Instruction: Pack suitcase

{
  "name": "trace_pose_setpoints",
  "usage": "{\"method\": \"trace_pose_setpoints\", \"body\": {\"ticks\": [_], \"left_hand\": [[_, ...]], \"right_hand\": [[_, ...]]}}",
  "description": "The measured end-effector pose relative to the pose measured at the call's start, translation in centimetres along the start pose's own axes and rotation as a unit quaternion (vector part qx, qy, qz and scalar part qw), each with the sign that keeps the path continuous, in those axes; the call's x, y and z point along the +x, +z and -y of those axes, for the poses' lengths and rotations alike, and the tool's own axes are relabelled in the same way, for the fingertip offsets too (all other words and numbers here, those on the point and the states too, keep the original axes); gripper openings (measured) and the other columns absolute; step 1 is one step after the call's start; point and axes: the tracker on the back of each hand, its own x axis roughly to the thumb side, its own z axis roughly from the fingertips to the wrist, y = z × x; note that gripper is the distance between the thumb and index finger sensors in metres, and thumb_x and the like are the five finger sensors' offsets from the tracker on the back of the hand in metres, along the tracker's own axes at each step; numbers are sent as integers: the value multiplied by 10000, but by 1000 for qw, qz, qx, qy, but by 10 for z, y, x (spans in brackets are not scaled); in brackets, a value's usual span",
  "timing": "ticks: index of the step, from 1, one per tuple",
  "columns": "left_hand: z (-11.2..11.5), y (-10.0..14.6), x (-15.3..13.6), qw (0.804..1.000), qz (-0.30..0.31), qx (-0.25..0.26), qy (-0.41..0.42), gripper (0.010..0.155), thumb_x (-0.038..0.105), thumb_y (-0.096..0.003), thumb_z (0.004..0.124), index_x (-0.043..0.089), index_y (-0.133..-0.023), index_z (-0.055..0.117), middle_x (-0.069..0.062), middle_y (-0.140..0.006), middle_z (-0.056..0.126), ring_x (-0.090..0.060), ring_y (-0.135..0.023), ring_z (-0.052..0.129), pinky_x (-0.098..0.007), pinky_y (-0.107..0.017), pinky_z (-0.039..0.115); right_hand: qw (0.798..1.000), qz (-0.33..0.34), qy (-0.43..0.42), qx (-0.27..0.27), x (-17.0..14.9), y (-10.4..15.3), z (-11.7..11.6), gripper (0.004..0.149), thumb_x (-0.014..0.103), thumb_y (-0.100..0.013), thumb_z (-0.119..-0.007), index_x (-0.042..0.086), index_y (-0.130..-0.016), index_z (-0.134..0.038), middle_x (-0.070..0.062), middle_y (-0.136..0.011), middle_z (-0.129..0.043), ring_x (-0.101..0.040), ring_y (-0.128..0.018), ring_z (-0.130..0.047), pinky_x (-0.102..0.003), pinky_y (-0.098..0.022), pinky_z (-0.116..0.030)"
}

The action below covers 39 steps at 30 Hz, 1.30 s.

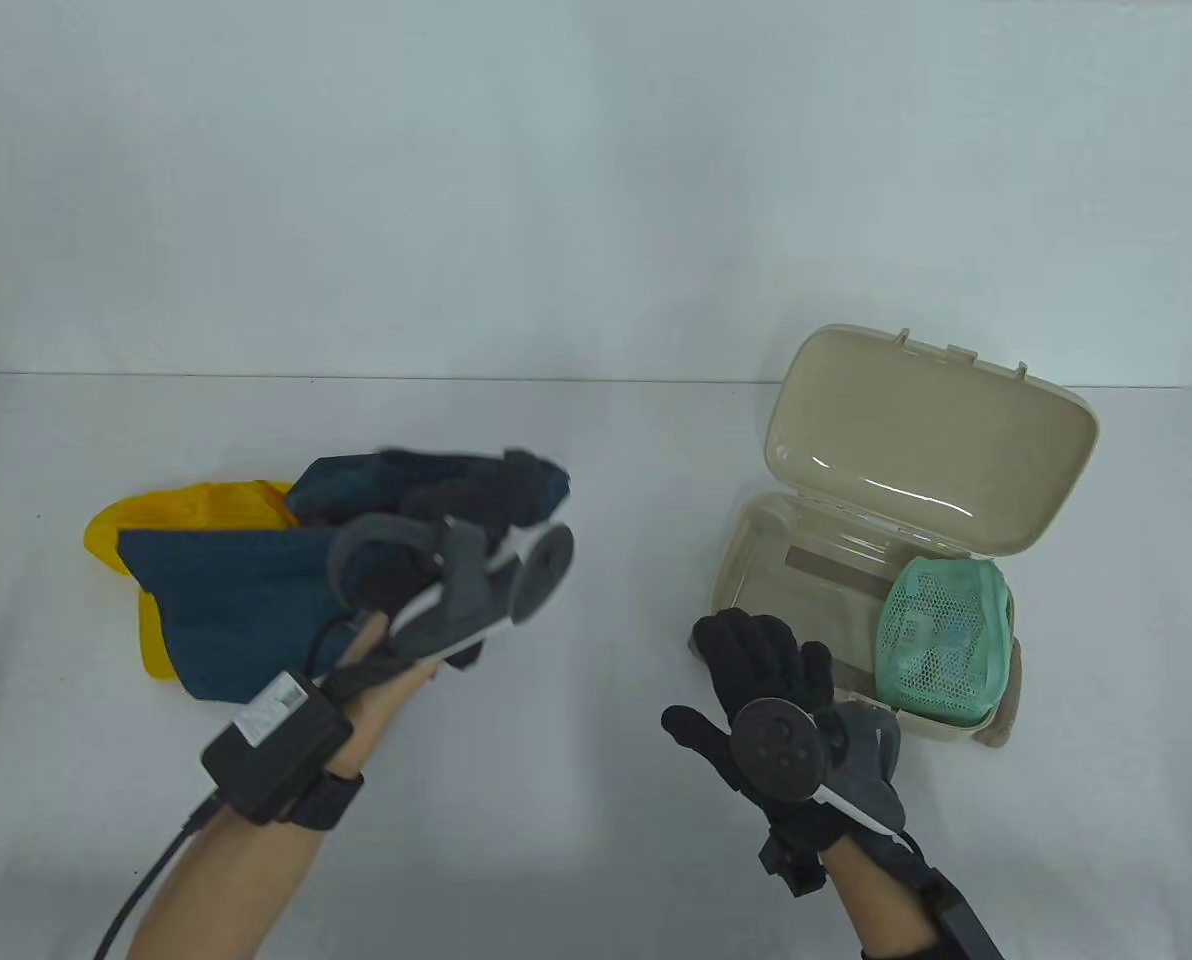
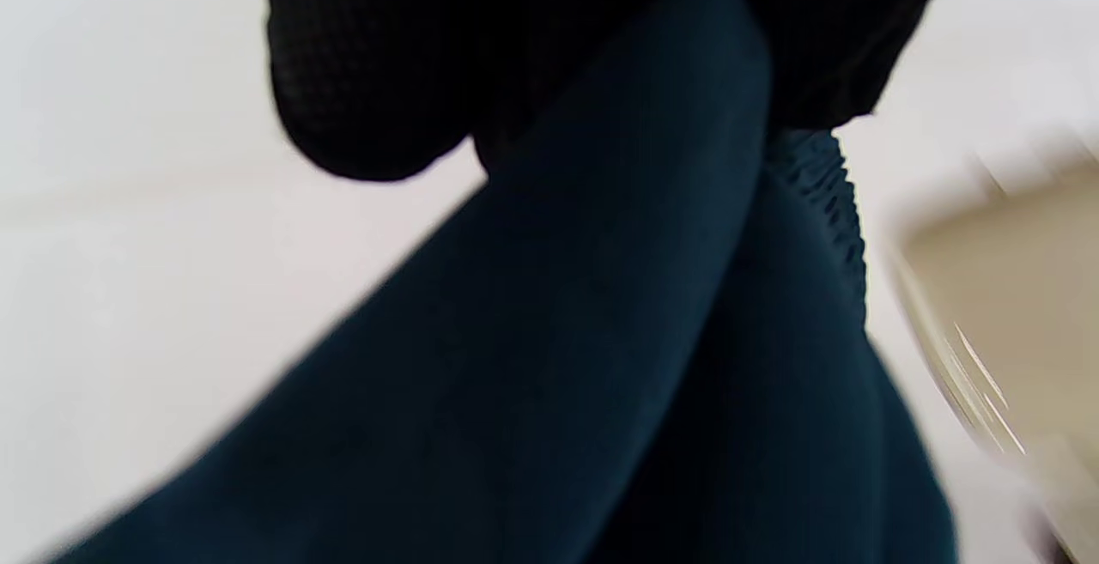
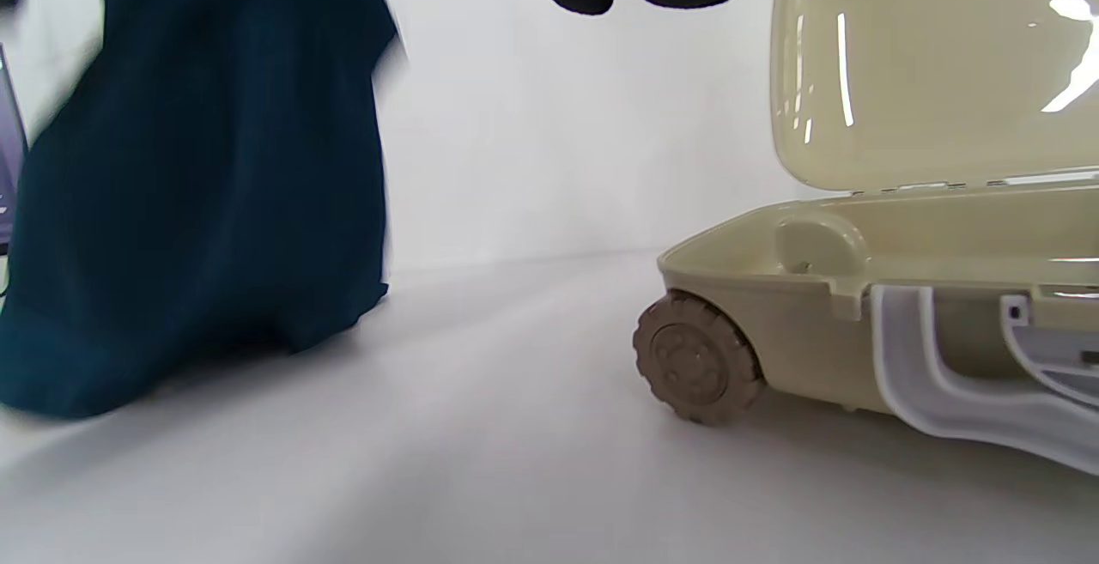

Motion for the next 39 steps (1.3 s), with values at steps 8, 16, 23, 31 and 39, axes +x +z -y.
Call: {"method": "trace_pose_setpoints", "body": {"ticks": [8,16,23,31,39], "left_hand": [[83,37,106,942,178,-256,125,654,514,-459,753,219,-1028,624,-4,-870,913,-100,-513,1060,-366,-487,870],[78,46,79,882,215,-357,219,734,569,-462,709,251,-1103,541,-91,-1051,778,-198,-748,992,-436,-580,812],[53,55,-32,945,83,-266,174,732,553,-460,731,279,-1107,526,-72,-1085,742,-212,-842,941,-477,-645,769],[74,77,-119,970,-26,-220,96,707,507,-454,769,344,-1091,510,12,-1119,693,-169,-936,878,-478,-717,723],[110,96,-156,958,-89,-267,56,737,491,-448,794,362,-1101,478,6,-1158,626,-195,-1004,807,-497,-741,690]], "right_hand": [[1000,-14,-1,-14,-5,0,4,850,702,-460,-479,182,-1126,-389,-111,-1200,-481,-441,-1105,-536,-704,-723,-434],[999,-30,-13,-21,-13,1,8,838,693,-468,-477,180,-1126,-389,-118,-1198,-481,-446,-1098,-546,-699,-721,-451],[999,9,-30,29,8,-13,8,832,693,-474,-506,186,-1124,-400,-114,-1184,-517,-413,-1054,-650,-632,-712,-590],[972,105,78,196,50,-34,-36,751,636,-469,-626,205,-1075,-521,-47,-1032,-727,-275,-873,-841,-493,-654,-734],[941,144,159,261,54,-31,-86,690,609,-456,-680,236,-1030,-595,-12,-984,-780,-251,-848,-868,-481,-650,-748]]}}
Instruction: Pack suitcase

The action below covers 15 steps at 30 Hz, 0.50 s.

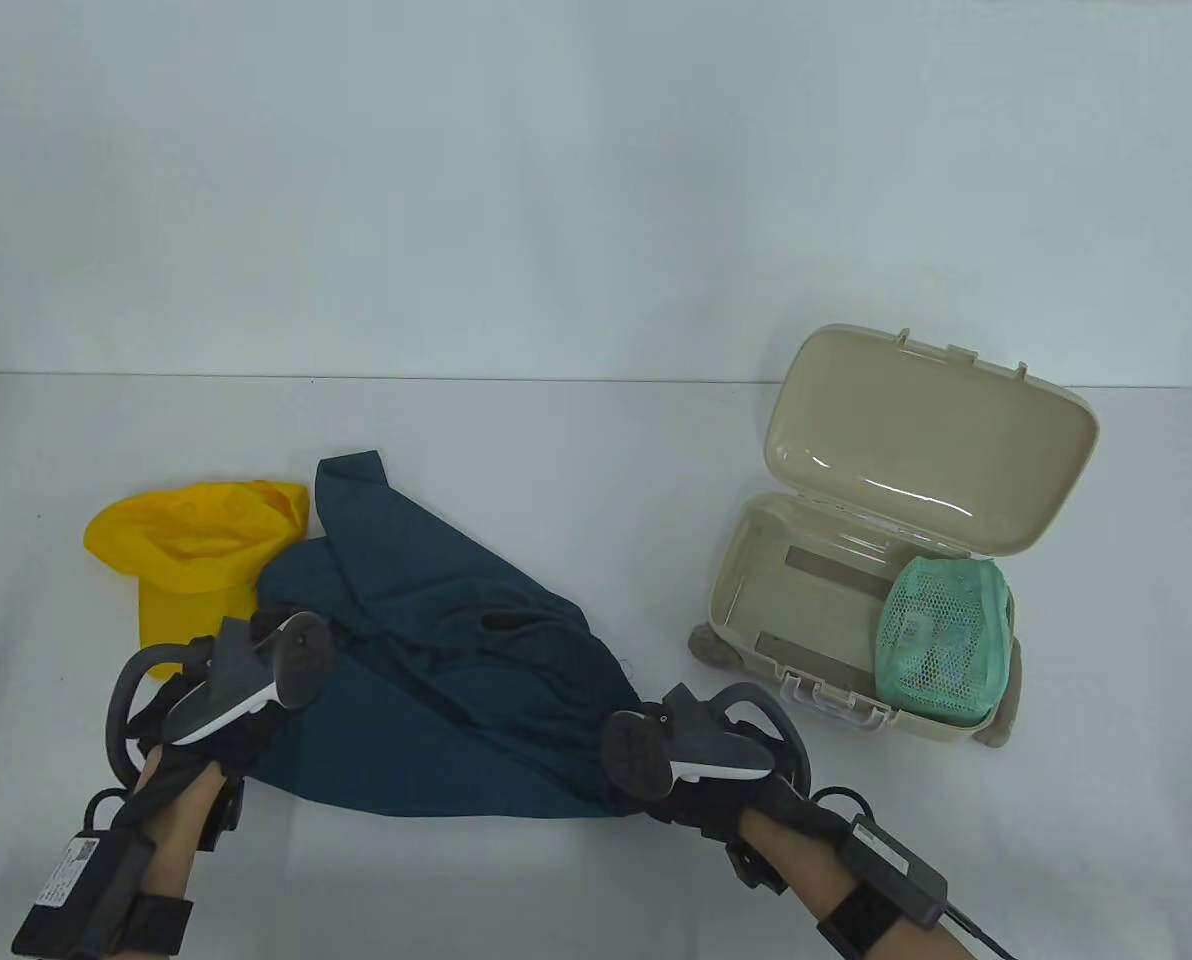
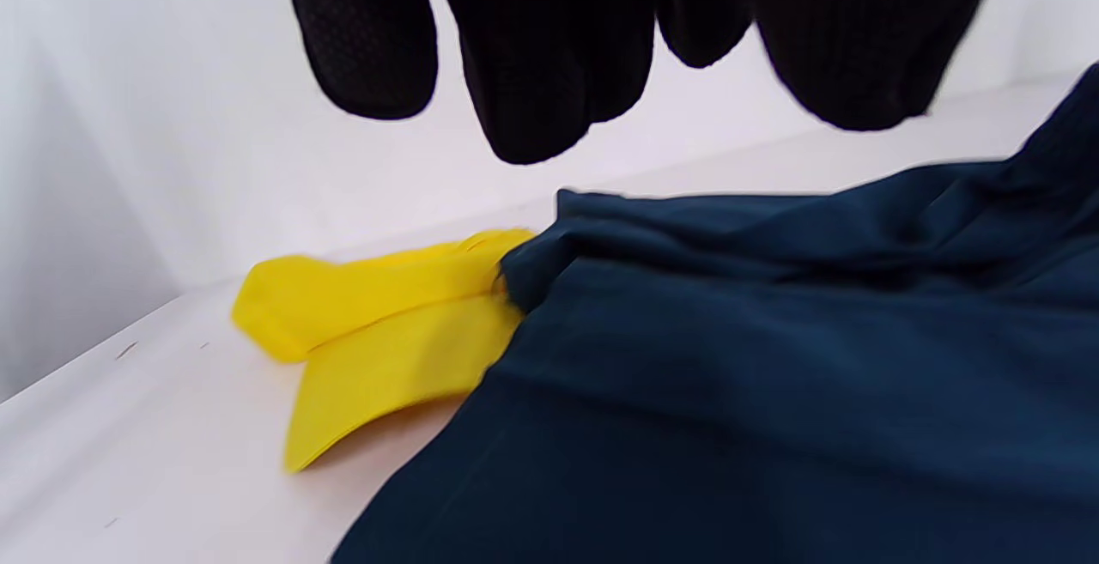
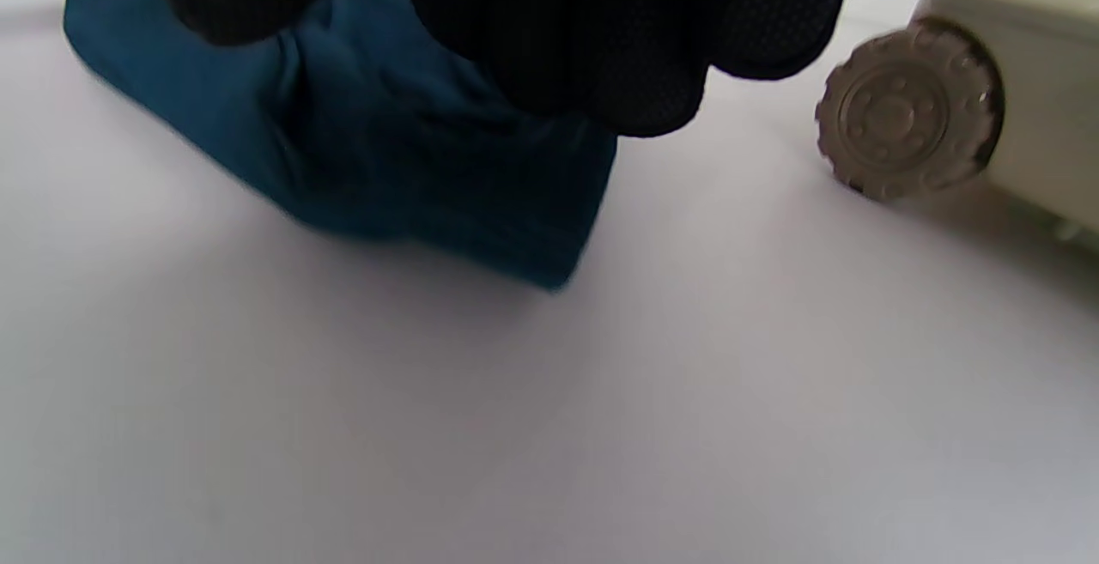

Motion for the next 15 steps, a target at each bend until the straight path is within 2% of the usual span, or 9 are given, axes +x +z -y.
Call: {"method": "trace_pose_setpoints", "body": {"ticks": [6,12,15], "left_hand": [[15,-13,-6,1000,-15,-19,-18,789,488,-446,798,400,-1117,393,6,-1208,504,-247,-1095,665,-527,-774,624],[20,-36,11,998,5,-34,-49,797,485,-437,811,416,-1112,392,95,-1189,569,-237,-1114,642,-531,-783,612],[26,-52,20,994,8,-63,-91,806,485,-435,813,420,-1113,382,115,-1177,601,-231,-1120,632,-536,-789,601]], "right_hand": [[998,19,47,41,8,-4,-23,729,613,-445,-701,226,-1048,-564,-27,-1024,-723,-289,-908,-824,-505,-670,-723],[990,27,132,36,24,-3,-28,749,581,-432,-751,196,-1046,-560,-56,-1016,-718,-297,-904,-827,-512,-680,-718],[988,25,146,34,26,-3,-30,739,565,-432,-761,198,-1041,-558,-54,-1007,-721,-288,-895,-836,-506,-679,-722]]}}
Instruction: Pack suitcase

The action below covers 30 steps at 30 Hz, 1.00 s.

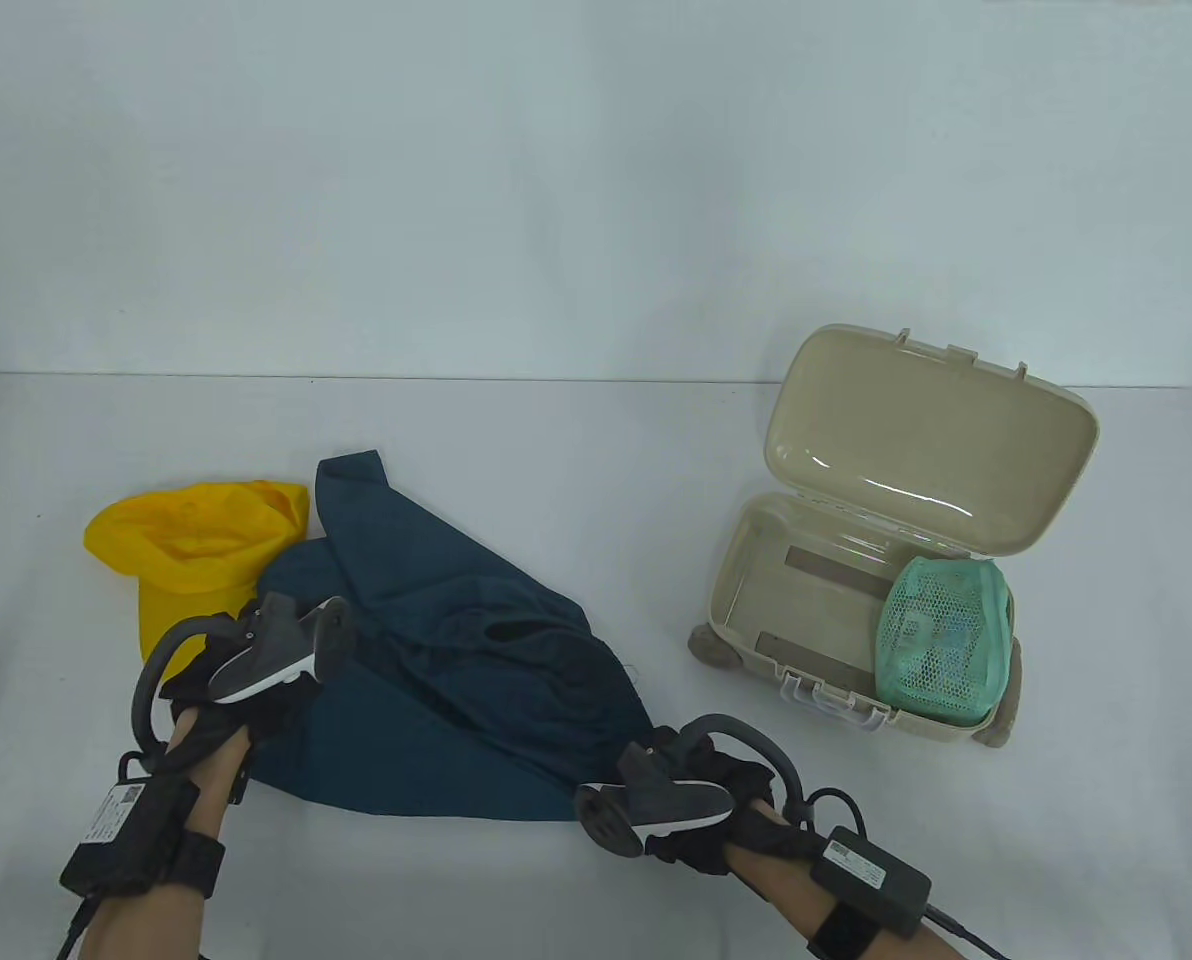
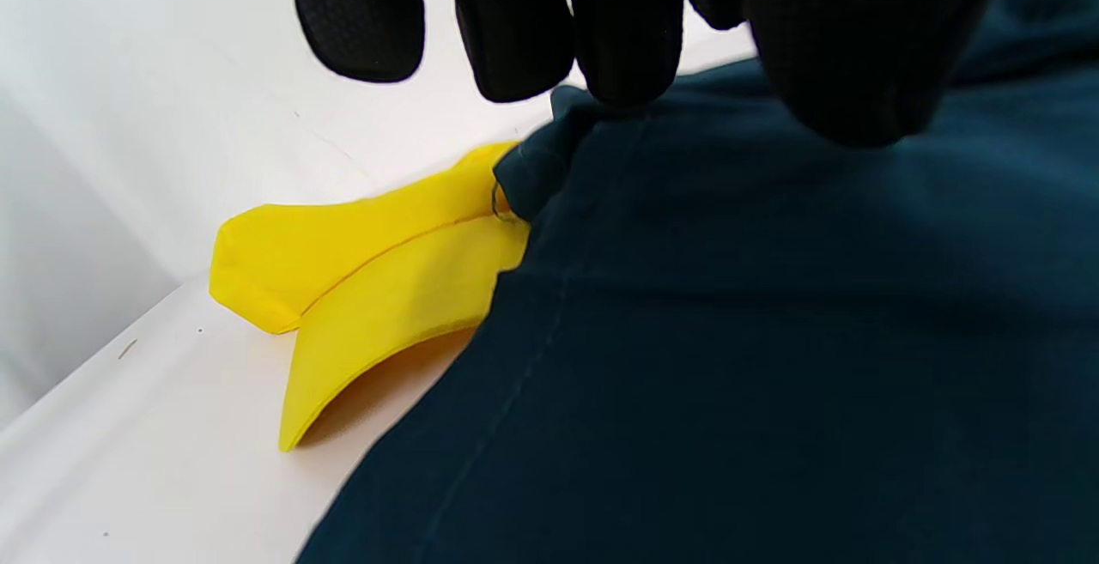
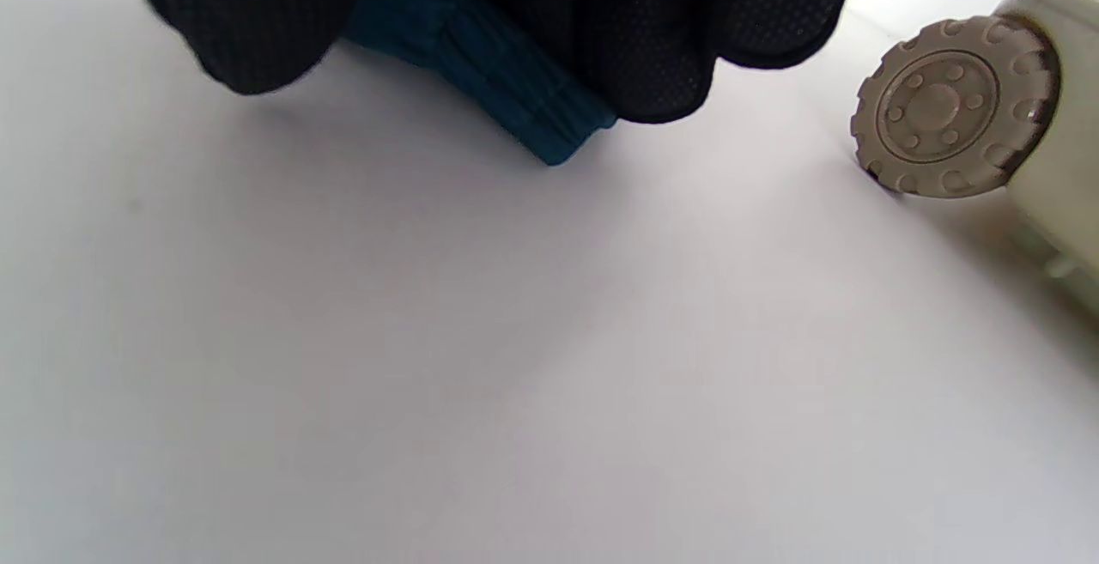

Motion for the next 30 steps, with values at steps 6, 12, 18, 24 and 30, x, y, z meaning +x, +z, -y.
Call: {"method": "trace_pose_setpoints", "body": {"ticks": [6,12,18,24,30], "left_hand": [[11,-21,12,997,9,-47,-54,810,483,-428,822,405,-1112,397,159,-1007,757,-186,-1047,733,-536,-787,599],[13,-21,15,996,25,-51,-67,576,444,-433,833,393,-984,671,209,-759,886,-124,-828,917,-499,-762,663],[2,-7,2,998,13,-25,-62,441,433,-449,806,397,-888,781,187,-732,902,-139,-791,931,-503,-755,668],[-10,16,-14,999,-5,4,-52,428,429,-456,778,409,-883,769,179,-855,897,-154,-901,905,-481,-748,686],[-24,45,-31,999,-16,47,-14,428,417,-462,762,393,-889,753,191,-773,959,-123,-793,982,-450,-718,733]], "right_hand": [[1000,-2,-17,-2,-2,-1,-1,721,557,-439,-759,204,-1034,-558,-52,-1000,-718,-288,-890,-834,-504,-678,-721],[1000,-4,-24,-6,-4,-3,-1,692,535,-444,-767,215,-1021,-560,-42,-984,-719,-280,-874,-838,-495,-677,-725],[999,-27,-22,-26,-3,-5,0,577,463,-462,-778,261,-974,-604,-5,-931,-765,-241,-826,-880,-462,-658,-752],[997,-47,-27,-62,-6,-4,4,432,429,-480,-750,308,-893,-716,46,-839,-865,-189,-734,-955,-419,-605,-805],[988,-86,-82,-96,-34,7,25,422,439,-475,-746,307,-875,-767,54,-797,-920,-177,-685,-989,-409,-566,-831]]}}
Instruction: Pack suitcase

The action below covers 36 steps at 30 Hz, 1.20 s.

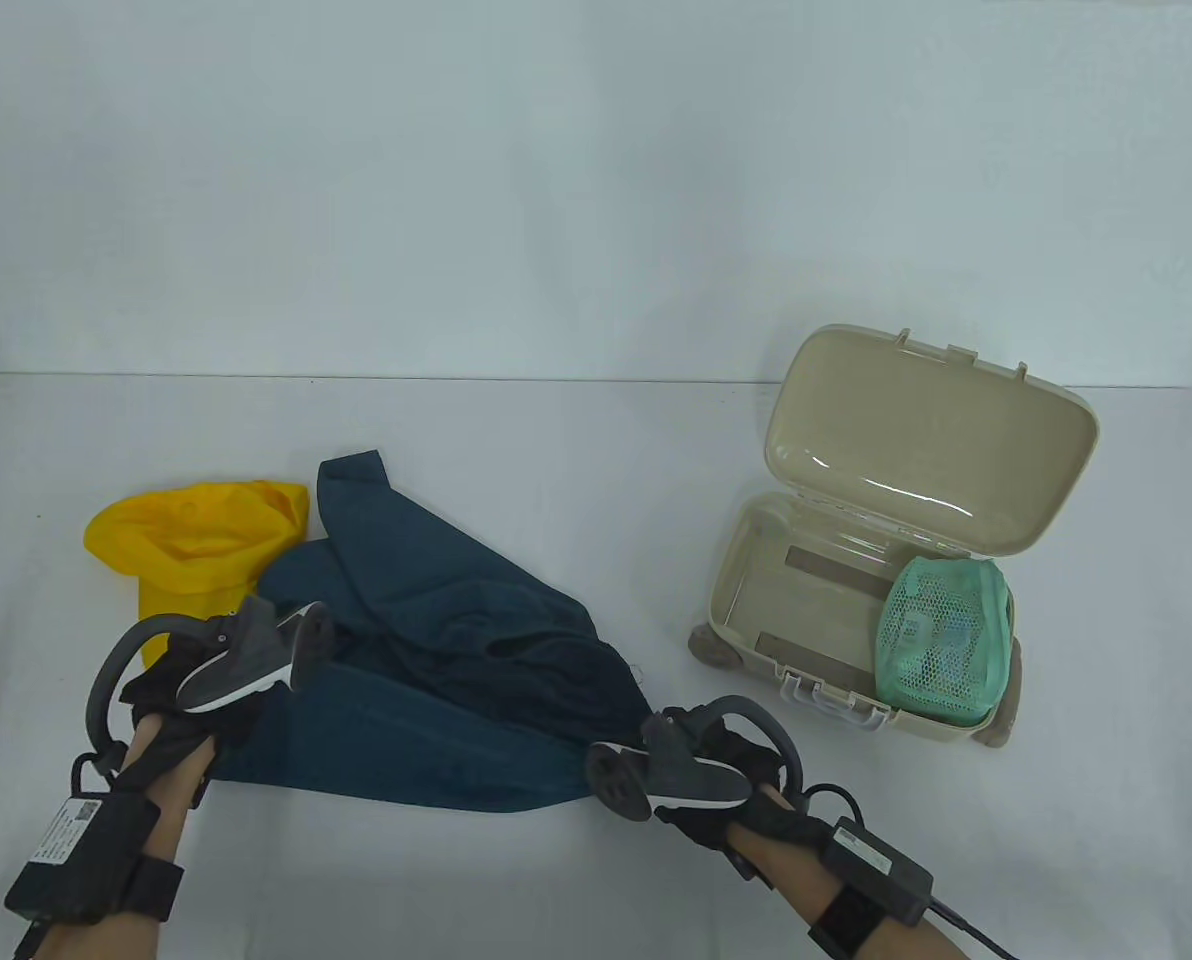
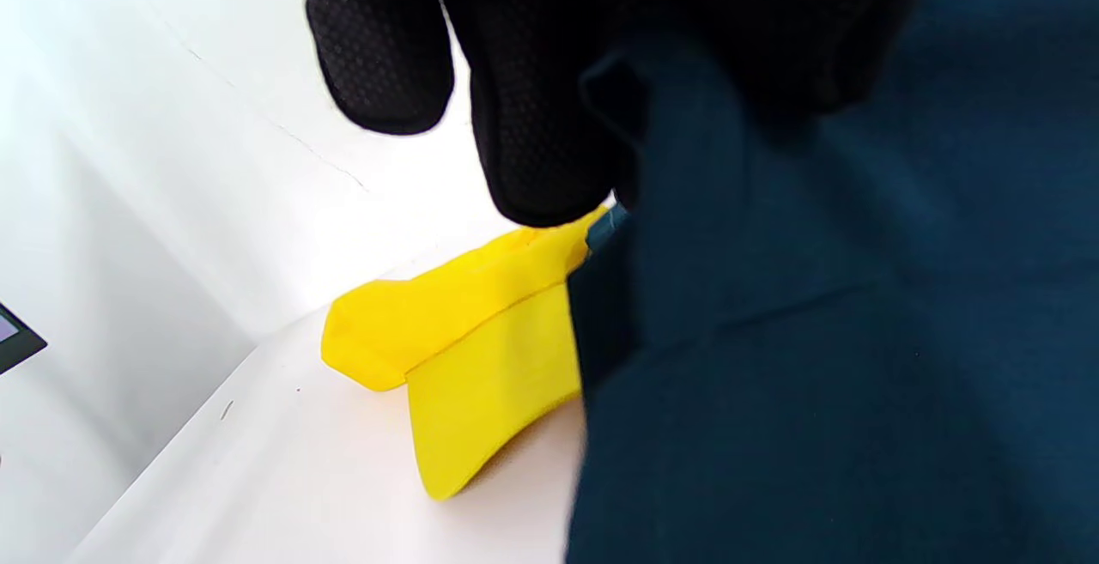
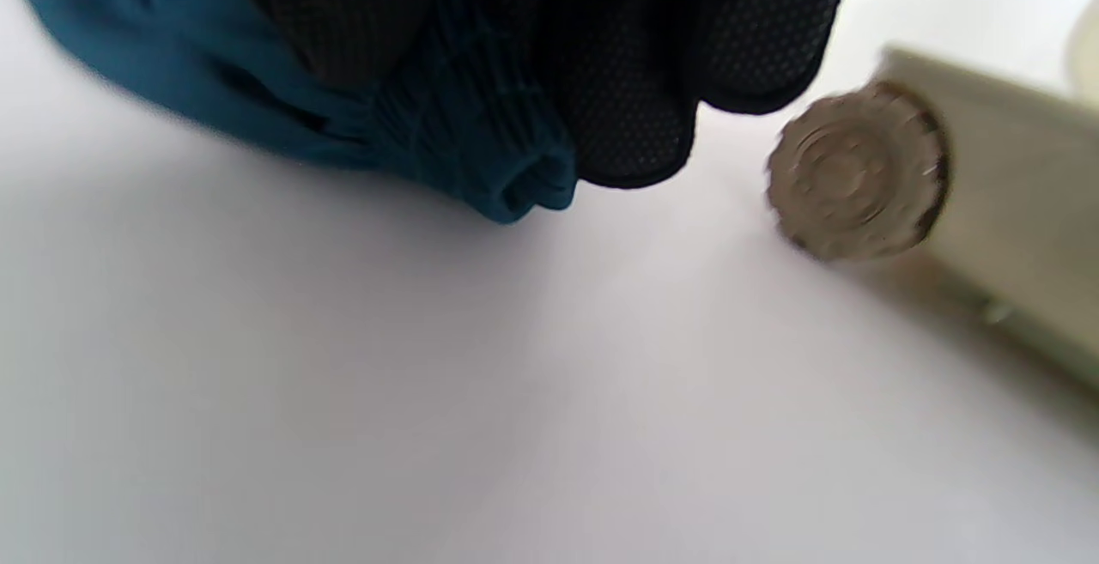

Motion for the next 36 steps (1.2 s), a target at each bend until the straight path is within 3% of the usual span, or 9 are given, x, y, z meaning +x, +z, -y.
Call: {"method": "trace_pose_setpoints", "body": {"ticks": [6,15,21,25,27,29,31,33,36], "left_hand": [[-19,26,-16,997,26,26,70,432,414,-474,753,362,-900,804,194,-677,1005,-105,-653,1038,-379,-664,790],[-45,54,-28,981,110,32,156,438,412,-478,759,297,-895,827,166,-638,1020,-119,-584,1058,-394,-621,818],[-44,-4,-25,996,41,1,73,436,413,-478,738,291,-889,815,174,-643,1007,-112,-590,1053,-394,-617,820],[-101,-36,-56,988,-124,90,27,435,419,-470,717,316,-886,794,200,-661,990,-92,-619,1050,-383,-617,823],[-147,-24,-82,967,-185,164,61,435,414,-474,717,311,-890,790,193,-664,988,-101,-622,1045,-390,-615,821],[-213,18,-124,913,-257,293,121,434,417,-482,710,314,-899,777,192,-676,978,-102,-633,1035,-388,-619,818],[-250,63,-148,866,-240,380,220,437,418,-494,703,317,-916,755,191,-704,962,-107,-665,1019,-385,-630,813],[-266,110,-155,818,-147,459,314,438,415,-504,704,316,-928,746,183,-724,955,-116,-687,1007,-378,-628,818],[-246,144,-139,826,-59,475,299,438,409,-500,712,313,-925,760,173,-719,965,-129,-684,1013,-399,-621,820]], "right_hand": [[997,-18,-71,-21,-36,17,49,422,437,-476,-748,292,-869,-787,43,-789,-933,-188,-682,-996,-415,-560,-834],[999,11,-9,35,-58,52,126,415,431,-477,-762,274,-857,-822,32,-788,-969,-208,-683,-1022,-418,-542,-850],[997,-24,12,76,-66,-19,125,415,434,-475,-760,283,-858,-816,39,-787,-965,-196,-680,-1019,-408,-539,-848],[985,-159,47,-48,-81,-86,164,412,445,-459,-750,316,-846,-803,69,-786,-957,-168,-684,-1017,-389,-538,-849],[961,-224,17,-159,-92,-86,214,411,449,-463,-745,320,-850,-797,75,-791,-951,-161,-687,-1013,-384,-544,-846],[913,-278,-47,-294,-102,-63,272,411,449,-475,-741,312,-859,-790,68,-795,-944,-168,-687,-1006,-382,-547,-840],[881,-284,-76,-371,-106,-36,306,411,448,-483,-736,305,-865,-784,60,-797,-940,-172,-687,-1001,-381,-548,-837],[861,-269,-79,-424,-108,-4,322,411,449,-493,-729,306,-876,-772,61,-810,-931,-172,-702,-993,-385,-561,-830],[854,-235,-73,-459,-105,21,300,412,452,-500,-720,311,-885,-758,63,-826,-917,-171,-721,-982,-383,-570,-825]]}}
